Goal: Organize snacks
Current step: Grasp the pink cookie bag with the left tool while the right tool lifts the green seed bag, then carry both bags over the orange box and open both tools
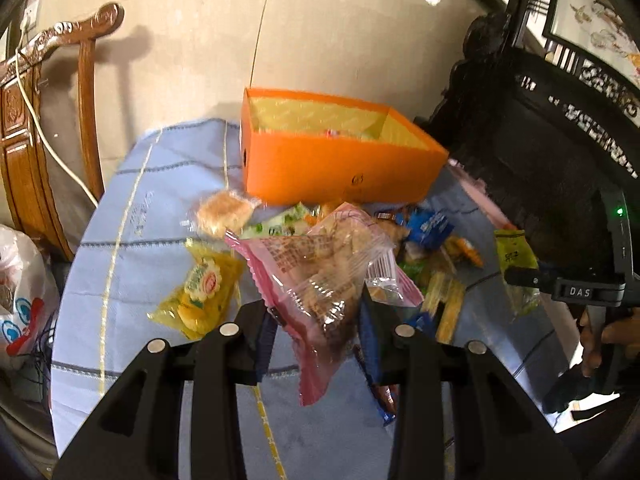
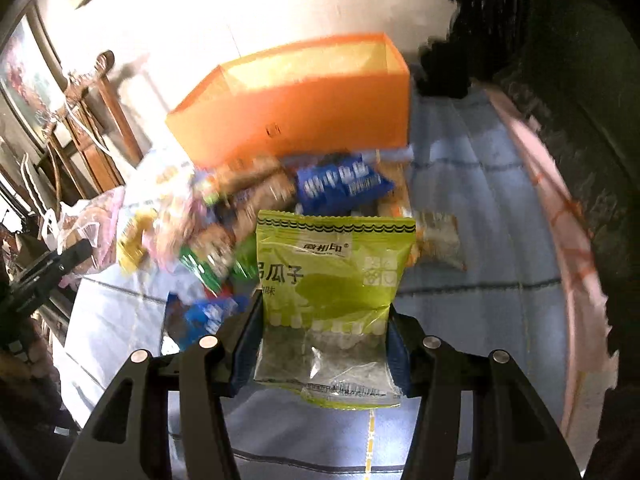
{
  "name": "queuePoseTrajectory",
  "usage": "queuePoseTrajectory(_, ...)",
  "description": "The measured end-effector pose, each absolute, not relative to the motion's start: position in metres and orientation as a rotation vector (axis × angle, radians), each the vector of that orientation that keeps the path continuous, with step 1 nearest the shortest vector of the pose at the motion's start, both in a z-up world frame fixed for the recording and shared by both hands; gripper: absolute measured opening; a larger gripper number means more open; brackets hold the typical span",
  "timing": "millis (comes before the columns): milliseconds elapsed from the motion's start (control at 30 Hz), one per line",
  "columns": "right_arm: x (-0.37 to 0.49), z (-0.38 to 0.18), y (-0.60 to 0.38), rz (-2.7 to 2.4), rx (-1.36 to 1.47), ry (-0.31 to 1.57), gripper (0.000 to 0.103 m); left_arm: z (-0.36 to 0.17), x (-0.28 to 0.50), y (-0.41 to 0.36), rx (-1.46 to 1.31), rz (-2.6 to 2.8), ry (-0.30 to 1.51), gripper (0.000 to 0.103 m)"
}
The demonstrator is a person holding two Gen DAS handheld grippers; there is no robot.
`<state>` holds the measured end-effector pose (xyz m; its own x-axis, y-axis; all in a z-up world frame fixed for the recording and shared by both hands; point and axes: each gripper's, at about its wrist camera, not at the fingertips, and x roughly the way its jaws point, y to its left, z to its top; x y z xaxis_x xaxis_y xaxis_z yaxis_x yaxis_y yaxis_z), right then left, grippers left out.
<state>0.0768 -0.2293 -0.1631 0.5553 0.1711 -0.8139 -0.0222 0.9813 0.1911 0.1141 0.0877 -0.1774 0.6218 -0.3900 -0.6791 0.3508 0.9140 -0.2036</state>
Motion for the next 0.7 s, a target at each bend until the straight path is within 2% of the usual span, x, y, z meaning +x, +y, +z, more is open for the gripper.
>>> queuePoseTrajectory(333,0.109,-0.064,-0.223,0.138,0.121,0.771,0.055,-0.108,0.142,0.071,-0.039,-0.475,0.647,0.035)
queuePoseTrajectory(700,0.216,-0.004,-0.227,0.123,0.101,0.661,0.055,-0.049,0.246,0.023,-0.002,-0.457,0.548,0.035)
